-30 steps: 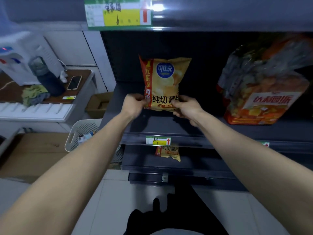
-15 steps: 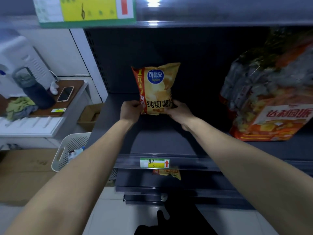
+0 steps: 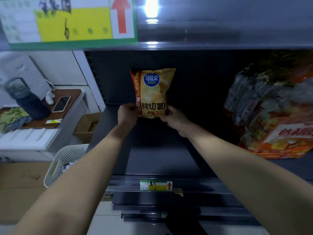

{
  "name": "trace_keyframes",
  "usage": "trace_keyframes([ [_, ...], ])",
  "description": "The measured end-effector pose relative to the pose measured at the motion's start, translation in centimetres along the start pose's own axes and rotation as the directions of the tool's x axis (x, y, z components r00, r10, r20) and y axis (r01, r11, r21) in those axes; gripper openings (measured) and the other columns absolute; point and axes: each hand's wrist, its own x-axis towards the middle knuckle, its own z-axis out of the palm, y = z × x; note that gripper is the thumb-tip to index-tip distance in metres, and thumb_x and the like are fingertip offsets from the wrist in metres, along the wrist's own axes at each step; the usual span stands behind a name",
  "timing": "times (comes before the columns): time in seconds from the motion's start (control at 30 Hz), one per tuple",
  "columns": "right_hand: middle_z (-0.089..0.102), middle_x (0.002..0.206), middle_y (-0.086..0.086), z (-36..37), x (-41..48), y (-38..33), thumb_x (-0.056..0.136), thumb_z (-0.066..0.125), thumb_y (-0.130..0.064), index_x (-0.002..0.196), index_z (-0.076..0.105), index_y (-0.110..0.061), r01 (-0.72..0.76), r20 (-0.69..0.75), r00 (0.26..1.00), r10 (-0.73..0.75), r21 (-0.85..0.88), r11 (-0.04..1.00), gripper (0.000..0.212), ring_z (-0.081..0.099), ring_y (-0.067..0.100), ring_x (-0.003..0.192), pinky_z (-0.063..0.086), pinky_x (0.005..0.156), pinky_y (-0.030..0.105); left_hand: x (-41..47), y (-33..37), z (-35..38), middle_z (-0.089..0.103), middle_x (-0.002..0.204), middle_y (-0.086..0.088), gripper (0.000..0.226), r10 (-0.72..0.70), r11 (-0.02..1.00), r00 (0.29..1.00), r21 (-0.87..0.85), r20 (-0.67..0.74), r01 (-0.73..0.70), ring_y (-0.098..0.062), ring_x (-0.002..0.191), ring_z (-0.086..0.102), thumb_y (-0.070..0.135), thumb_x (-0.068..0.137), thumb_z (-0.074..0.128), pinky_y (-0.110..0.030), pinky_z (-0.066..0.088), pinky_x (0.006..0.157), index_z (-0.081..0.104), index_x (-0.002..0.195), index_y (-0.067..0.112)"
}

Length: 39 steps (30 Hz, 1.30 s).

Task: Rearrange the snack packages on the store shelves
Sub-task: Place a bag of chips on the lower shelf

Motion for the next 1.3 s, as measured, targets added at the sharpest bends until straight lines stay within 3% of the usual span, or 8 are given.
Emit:
trace_keyframes([
  [0.23,0.050,0.138,0.010,-0.1,-0.8,-0.1,0.090,0.056,-0.007,0.146,0.029,-0.007,-0.038,-0.094,0.995,0.027,-0.119,0.992,0.062,0.048,0.025,0.125,0.039,0.094,0.027,-0.8,0.1,-0.7,0.068,0.107,-0.010,0.024,-0.012,1.000,1.000,-0.012,0.000,0.012,-0.021,0.098,0.061,0.010,0.087,0.063,-0.026,0.044,0.079,0.067,0.109,0.003],
  [0.33,0.052,0.134,0.013,-0.3,-1.7,0.1,0.091,0.055,-0.010,0.139,0.037,-0.002,-0.040,-0.129,0.991,0.014,-0.203,0.978,0.051,0.051,0.026,0.120,0.042,0.095,0.030,-1.7,0.2,-1.7,0.068,0.105,-0.009,0.024,0.009,1.000,1.000,-0.016,-0.009,-0.009,-0.022,0.097,0.062,0.013,0.084,0.066,-0.031,0.048,0.082,0.067,0.106,0.003],
  [0.43,0.054,0.132,0.011,-0.5,-3.3,0.3,0.094,0.053,-0.012,0.134,0.047,-0.006,-0.009,-0.108,0.994,-0.026,-0.313,0.950,0.041,0.052,0.025,0.119,0.042,0.091,0.027,-3.9,0.7,-2.7,0.066,0.095,-0.007,0.017,0.090,0.995,0.996,0.040,-0.021,-0.089,-0.018,0.089,0.059,0.012,0.086,0.063,-0.027,0.043,0.075,0.068,0.099,0.001],
  [0.6,0.051,0.137,0.010,-1.6,-7.7,-0.8,0.096,0.049,-0.020,0.136,0.048,-0.012,0.017,-0.042,0.998,-0.056,-0.633,0.774,0.041,0.052,0.027,0.122,0.044,0.097,0.031,-8.4,2.9,-4.7,0.066,0.111,-0.008,0.022,0.184,0.947,0.964,0.228,0.194,-0.226,-0.022,0.104,0.060,0.010,0.090,0.057,-0.020,0.037,0.077,0.065,0.110,0.005],
  [0.73,0.055,0.130,0.015,-2.7,-13.2,-2.8,0.094,0.053,-0.023,0.131,0.053,-0.012,0.067,-0.042,0.987,-0.154,-0.765,0.640,0.038,0.053,0.033,0.117,0.047,0.095,0.036,-12.6,6.3,-6.9,0.065,0.115,-0.013,0.028,0.269,0.878,0.882,0.278,0.386,-0.390,-0.027,0.106,0.060,0.010,0.089,0.060,-0.023,0.044,0.085,0.062,0.116,0.005],
  [0.97,0.056,0.127,0.012,-5.8,-24.0,-7.4,0.094,0.052,-0.026,0.128,0.055,-0.012,0.069,-0.070,0.962,-0.264,-0.873,0.482,0.037,0.051,0.032,0.116,0.044,0.095,0.038,-20.5,14.4,-10.3,0.062,0.124,-0.003,0.036,0.351,0.732,0.711,0.296,0.609,-0.614,-0.018,0.113,0.057,0.019,0.090,0.060,-0.027,0.043,0.099,0.058,0.125,0.013],
  [1.13,0.061,0.118,0.008,-10.1,-30.3,-10.5,0.091,0.054,-0.030,0.122,0.058,-0.016,0.053,-0.128,0.894,-0.430,-0.922,0.382,0.035,0.052,0.030,0.114,0.044,0.094,0.037,-25.1,20.8,-11.6,0.064,0.119,0.000,0.033,0.529,0.573,0.577,0.240,0.622,-0.784,-0.016,0.112,0.059,0.023,0.088,0.061,-0.030,0.043,0.098,0.062,0.120,0.016],
  [1.3,0.062,0.116,0.004,-15.5,-35.4,-12.1,0.092,0.052,-0.030,0.116,0.061,-0.017,0.007,-0.236,0.798,-0.555,-0.916,0.400,0.029,0.051,0.027,0.114,0.042,0.096,0.037,-29.2,27.2,-10.9,0.066,0.113,0.005,0.029,0.672,0.464,0.462,0.158,0.579,-0.872,-0.011,0.107,0.059,0.024,0.087,0.064,-0.019,0.039,0.091,0.065,0.116,0.019],
])
